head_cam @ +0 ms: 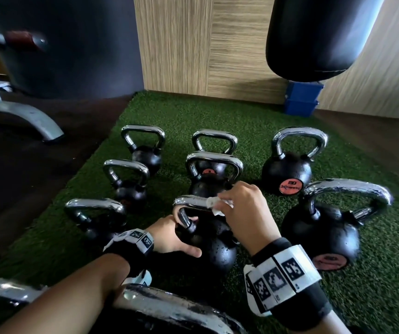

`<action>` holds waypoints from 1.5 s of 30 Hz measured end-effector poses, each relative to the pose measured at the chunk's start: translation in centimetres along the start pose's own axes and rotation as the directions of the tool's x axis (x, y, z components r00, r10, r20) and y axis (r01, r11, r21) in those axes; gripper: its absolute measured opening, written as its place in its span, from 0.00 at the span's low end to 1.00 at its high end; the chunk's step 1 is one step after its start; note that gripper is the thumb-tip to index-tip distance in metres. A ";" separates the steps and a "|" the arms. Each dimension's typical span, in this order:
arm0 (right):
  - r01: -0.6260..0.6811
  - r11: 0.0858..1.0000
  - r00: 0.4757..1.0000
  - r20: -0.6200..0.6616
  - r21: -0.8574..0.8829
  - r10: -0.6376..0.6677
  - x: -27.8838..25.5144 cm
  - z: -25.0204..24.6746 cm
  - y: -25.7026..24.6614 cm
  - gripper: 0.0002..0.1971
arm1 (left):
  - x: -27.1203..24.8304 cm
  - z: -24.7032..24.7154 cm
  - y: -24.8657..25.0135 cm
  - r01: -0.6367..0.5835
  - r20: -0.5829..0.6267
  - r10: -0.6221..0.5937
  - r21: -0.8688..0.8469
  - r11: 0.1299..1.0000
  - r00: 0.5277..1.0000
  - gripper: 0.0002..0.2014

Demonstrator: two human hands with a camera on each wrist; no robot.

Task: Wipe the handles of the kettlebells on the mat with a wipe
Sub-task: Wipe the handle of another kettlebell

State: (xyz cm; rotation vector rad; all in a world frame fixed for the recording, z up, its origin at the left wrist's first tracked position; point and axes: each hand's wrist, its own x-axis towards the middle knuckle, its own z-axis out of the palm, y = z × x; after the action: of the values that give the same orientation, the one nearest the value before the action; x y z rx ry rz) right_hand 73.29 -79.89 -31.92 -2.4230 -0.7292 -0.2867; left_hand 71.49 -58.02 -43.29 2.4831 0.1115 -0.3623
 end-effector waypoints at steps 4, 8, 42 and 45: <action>-0.065 0.995 0.996 -0.058 -0.081 0.061 -1.1 -0.3 0.7 0.05 | 0.0 0.0 -0.1 0.008 -0.008 -0.009 -0.019 1.000 1.000 0.53; -0.020 0.997 1.000 0.002 -0.068 0.021 -0.1 0.4 -0.3 0.08 | 0.1 0.0 -0.1 0.022 0.000 -0.022 -0.018 1.000 1.000 0.54; -0.441 0.569 0.751 -0.062 0.694 0.657 -6.2 6.2 8.8 0.09 | 1.0 0.2 -0.3 0.019 -0.007 -0.019 -0.040 0.999 1.000 0.53; -0.406 0.437 0.722 -0.011 0.803 0.691 -6.2 7.5 9.2 0.14 | 1.1 0.1 -0.3 0.018 0.006 -0.017 -0.023 1.000 1.000 0.55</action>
State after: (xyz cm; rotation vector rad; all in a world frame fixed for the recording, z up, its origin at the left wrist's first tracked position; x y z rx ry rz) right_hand 73.62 -84.41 -44.55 -1.5686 0.1760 -0.0780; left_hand 72.47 -57.79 -43.86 2.4593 0.1345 -0.3735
